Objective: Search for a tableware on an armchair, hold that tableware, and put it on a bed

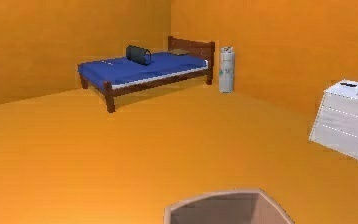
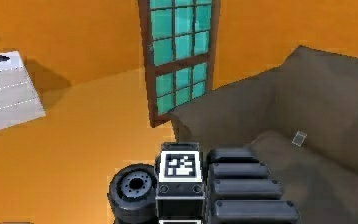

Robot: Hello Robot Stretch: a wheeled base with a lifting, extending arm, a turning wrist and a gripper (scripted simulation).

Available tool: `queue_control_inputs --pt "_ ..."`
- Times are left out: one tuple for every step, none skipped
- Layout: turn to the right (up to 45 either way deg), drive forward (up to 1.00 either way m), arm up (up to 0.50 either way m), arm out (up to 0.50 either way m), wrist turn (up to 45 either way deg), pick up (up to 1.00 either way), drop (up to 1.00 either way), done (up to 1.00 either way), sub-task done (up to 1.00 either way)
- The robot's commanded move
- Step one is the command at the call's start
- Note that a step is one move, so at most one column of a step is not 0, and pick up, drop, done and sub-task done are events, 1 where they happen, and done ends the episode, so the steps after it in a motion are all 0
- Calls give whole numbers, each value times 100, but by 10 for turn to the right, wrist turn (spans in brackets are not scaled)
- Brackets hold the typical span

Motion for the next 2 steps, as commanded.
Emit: queue_control_inputs --pt "0 100 0 0 0 0 0 0 0" --pt "0 100 0 0 0 0 0 0 0"
